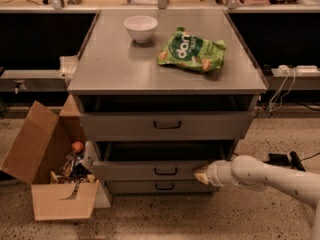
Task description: Close middle drawer
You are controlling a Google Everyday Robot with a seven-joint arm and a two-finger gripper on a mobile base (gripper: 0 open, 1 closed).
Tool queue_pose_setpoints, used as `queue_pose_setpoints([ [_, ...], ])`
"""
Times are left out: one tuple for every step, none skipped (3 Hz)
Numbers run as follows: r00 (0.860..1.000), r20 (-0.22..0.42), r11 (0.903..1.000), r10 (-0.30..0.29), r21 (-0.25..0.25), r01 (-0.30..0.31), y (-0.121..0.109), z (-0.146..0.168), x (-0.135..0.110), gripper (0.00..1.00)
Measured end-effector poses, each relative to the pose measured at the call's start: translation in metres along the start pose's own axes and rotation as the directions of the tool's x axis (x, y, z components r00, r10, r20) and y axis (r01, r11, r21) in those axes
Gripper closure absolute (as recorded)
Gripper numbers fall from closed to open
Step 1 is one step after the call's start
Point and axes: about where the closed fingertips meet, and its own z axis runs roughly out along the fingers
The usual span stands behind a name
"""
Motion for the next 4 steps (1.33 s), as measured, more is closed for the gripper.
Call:
queue_pose_setpoints([
  [0.997,0.041,0.9977,0.065,0.017,-0.066,-0.013,0.012,-0.004,1.00],
  [0.992,0.069,0.9938,0.107,0.021,-0.109,-0.022,0.022,-0.012,1.00],
  [0.992,0.069,0.9938,0.107,0.021,-0.109,-0.021,0.021,-0.012,1.00],
  [0.989,0.098,0.9924,0.114,0.036,-0.118,-0.029,0.017,-0.019,1.00],
])
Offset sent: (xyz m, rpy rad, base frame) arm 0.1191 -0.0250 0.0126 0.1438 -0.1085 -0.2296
